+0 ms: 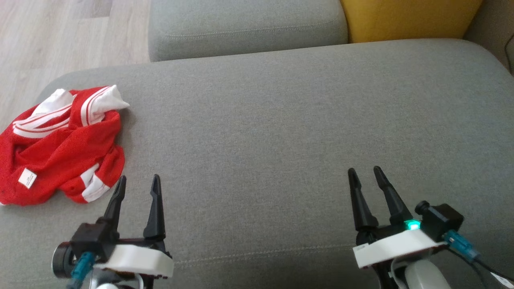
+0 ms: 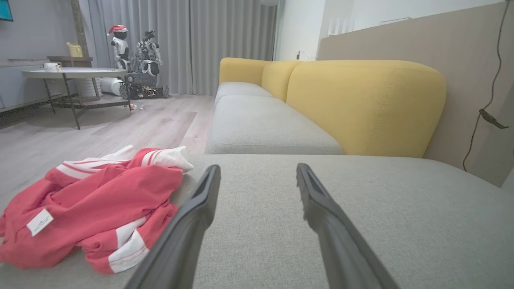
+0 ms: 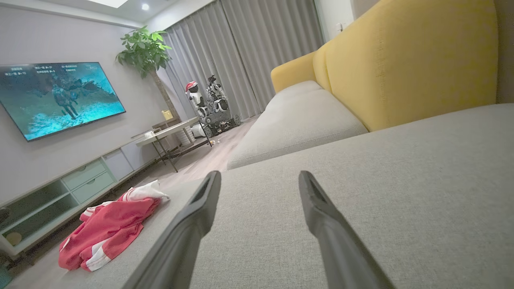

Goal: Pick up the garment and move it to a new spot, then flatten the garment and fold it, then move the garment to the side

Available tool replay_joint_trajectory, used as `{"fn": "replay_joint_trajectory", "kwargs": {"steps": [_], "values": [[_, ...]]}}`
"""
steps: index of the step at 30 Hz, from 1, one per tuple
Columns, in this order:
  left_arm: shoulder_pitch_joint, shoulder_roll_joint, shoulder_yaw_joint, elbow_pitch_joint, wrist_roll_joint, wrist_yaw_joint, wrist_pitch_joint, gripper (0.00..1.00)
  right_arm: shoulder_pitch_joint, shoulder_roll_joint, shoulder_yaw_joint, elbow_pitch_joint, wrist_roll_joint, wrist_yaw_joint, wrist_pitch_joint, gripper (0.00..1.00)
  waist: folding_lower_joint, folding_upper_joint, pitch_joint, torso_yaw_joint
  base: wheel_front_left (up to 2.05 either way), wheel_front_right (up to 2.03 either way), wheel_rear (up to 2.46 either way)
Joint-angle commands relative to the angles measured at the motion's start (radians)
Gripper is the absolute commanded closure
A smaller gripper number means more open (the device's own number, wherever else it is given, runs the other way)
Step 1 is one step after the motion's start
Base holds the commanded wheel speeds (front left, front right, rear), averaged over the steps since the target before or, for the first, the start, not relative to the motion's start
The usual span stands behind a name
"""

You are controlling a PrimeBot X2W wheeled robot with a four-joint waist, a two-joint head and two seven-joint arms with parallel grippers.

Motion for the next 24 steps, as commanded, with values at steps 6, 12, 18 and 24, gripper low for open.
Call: {"fn": "replay_joint_trajectory", "kwargs": {"steps": [6,12,18,24], "values": [[-0.029,0.005,0.028,-0.054,0.088,0.014,-0.029,0.0,-0.058,-0.004,0.015,-0.038,-0.1,0.007,-0.035,0.0,0.0,0.0,0.016,0.008,0.0,0.0,0.0],[-0.022,-0.002,0.031,-0.053,0.164,0.019,-0.047,0.0,-0.06,-0.004,-0.005,-0.041,-0.178,0.008,-0.052,0.0,0.0,0.0,0.023,0.011,0.0,0.0,0.0],[-0.027,-0.011,0.041,-0.039,0.169,0.019,-0.048,0.0,-0.058,-0.004,-0.033,-0.044,-0.199,0.008,-0.053,0.0,0.0,0.0,0.03,0.01,0.0,0.0,0.0],[-0.033,-0.016,0.045,-0.034,0.174,0.014,-0.048,0.0,-0.06,-0.004,-0.035,-0.047,-0.195,0.008,-0.053,0.0,0.0,0.0,0.038,0.007,0.0,0.0,0.0]]}}
